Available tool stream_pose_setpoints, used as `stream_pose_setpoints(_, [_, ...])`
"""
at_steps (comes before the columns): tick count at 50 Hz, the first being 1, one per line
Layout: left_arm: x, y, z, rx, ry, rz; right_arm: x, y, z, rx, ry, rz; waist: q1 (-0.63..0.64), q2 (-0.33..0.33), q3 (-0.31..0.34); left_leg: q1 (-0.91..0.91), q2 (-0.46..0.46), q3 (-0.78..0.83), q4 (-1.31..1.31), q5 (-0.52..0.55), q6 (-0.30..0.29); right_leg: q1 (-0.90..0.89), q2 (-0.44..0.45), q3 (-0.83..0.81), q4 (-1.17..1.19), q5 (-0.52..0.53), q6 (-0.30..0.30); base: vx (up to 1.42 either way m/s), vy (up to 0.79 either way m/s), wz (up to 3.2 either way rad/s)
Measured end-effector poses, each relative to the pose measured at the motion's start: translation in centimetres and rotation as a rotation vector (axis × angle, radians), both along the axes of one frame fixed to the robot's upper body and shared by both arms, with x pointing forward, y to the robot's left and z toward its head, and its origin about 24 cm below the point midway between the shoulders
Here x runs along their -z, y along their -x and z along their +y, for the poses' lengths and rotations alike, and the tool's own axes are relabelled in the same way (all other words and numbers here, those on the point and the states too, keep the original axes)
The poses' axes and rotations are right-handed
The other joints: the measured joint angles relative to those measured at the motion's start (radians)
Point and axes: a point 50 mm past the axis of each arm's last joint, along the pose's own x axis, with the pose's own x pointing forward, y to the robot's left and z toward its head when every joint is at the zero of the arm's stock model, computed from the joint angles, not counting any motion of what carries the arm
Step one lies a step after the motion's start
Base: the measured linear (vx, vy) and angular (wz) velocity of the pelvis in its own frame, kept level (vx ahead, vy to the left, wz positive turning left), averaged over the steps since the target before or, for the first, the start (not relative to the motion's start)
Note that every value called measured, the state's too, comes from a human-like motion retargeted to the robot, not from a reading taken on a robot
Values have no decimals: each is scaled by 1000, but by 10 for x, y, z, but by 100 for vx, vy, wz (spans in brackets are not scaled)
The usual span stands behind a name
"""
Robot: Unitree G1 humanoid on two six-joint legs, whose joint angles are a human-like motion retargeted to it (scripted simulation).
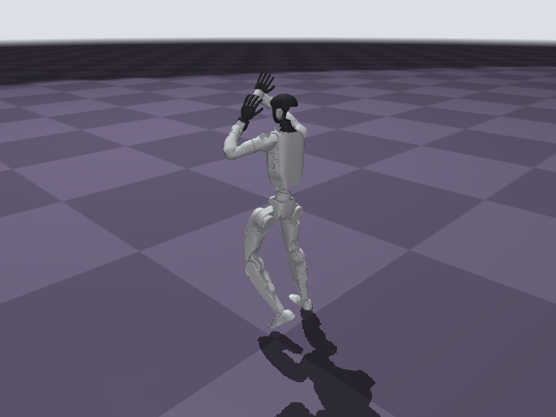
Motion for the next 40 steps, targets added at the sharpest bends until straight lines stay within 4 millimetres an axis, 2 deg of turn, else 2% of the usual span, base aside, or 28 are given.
stream_pose_setpoints(1, [0,0,1,-5,1,-4,-1,-2,-14,47,-45,0,6,1,3,-34,9,21,-1,-25,7,10,0,-3,-2,-8,0,43,-4,2])
stream_pose_setpoints(2, [0,1,1,2,0,-5,-1,-2,-19,66,-63,2,18,2,6,-68,17,39,-10,-48,11,19,2,-6,-4,-16,0,42,-3,-4])
stream_pose_setpoints(3, [2,3,-1,37,-6,1,1,-2,-6,29,-27,4,38,4,10,-99,24,51,-38,-67,9,25,6,-6,-6,-24,2,43,-2,-10])
stream_pose_setpoints(4, [2,5,-2,51,-14,-3,2,-2,-1,18,-15,9,53,10,9,-123,29,57,-82,-86,6,30,12,-5,-6,-31,4,44,0,-16])
stream_pose_setpoints(8, [2,8,-5,92,-62,14,8,-6,7,5,2,28,116,41,-8,-183,56,53,-377,-146,2,40,49,10,10,-66,12,49,4,-31])
stream_pose_setpoints(10, [3,11,-6,135,-57,3,6,-7,-5,47,-39,24,151,54,-11,-188,69,37,-555,-129,-3,40,68,24,28,-89,8,55,11,-39])
stream_pose_setpoints(12, [3,12,-6,124,-71,-4,13,-11,4,32,-19,46,189,64,-33,-173,75,9,-657,-72,-32,61,82,34,49,-114,-21,58,14,-40])
stream_pose_setpoints(13, [1,11,-5,111,-66,-11,14,-12,-5,62,-45,50,197,60,-27,-157,69,-19,-714,-24,-22,51,84,41,77,-121,-34,54,16,-36])
stream_pose_setpoints(14, [1,10,-5,110,-64,-12,15,-14,-5,66,-47,56,205,56,-29,-142,64,-36,-739,0,-11,49,84,43,100,-119,-51,54,18,-28])
stream_pose_setpoints(17, [1,9,-6,111,-57,-5,25,-20,-1,62,-35,88,204,48,-35,-85,60,-59,-752,3,21,26,79,31,231,-73,-114,57,21,13])
stream_pose_setpoints(20, [-1,5,-7,77,-49,2,38,-30,-6,83,-40,133,178,34,-12,-7,45,-64,-733,-38,44,-90,48,45,580,20,-151,53,20,34])
stream_pose_setpoints(22, [-3,3,-4,35,-29,-7,45,-36,-39,212,-138,156,155,26,2,38,41,-66,-723,-64,55,-178,42,65,766,99,-164,52,18,19])
stream_pose_setpoints(23, [-3,3,-4,27,-26,-9,49,-38,-45,243,-159,166,146,22,3,58,41,-67,-721,-75,59,-217,43,70,835,118,-166,51,14,14])
stream_pose_setpoints(27, [-1,4,-7,39,-33,-6,51,-37,1,92,-42,173,115,20,-22,117,43,-61,-718,-112,39,-344,36,40,946,78,-162,50,10,10])
stream_pose_setpoints(30, [0,2,-6,19,-33,-5,47,-36,-8,121,-64,161,78,14,-39,144,36,-49,-701,-145,15,-401,19,-5,867,57,-126,48,6,12])
stream_pose_setpoints(32, [-1,4,-6,19,-29,-21,44,-34,-14,144,-86,151,65,0,-47,163,18,-60,-726,-158,13,-430,12,-30,735,51,-93,48,2,9])
stream_pose_setpoints(34, [0,7,-8,40,-38,-36,41,-30,6,75,-33,138,56,-16,-63,184,-5,-59,-742,-171,0,-440,0,-53,568,27,-62,52,-3,20])
stream_pose_setpoints(37, [-2,8,-8,30,-34,-60,37,-26,10,54,-21,124,23,-46,-84,217,-44,-67,-751,-192,-9,-426,-7,-55,308,18,-1,56,-8,46])
stream_pose_setpoints(40, [-3,8,-7,16,-28,-70,37,-26,11,46,-18,124,-5,-68,-102,245,-60,-83,-731,-198,-9,-392,9,-5,170,79,26,57,-15,51])
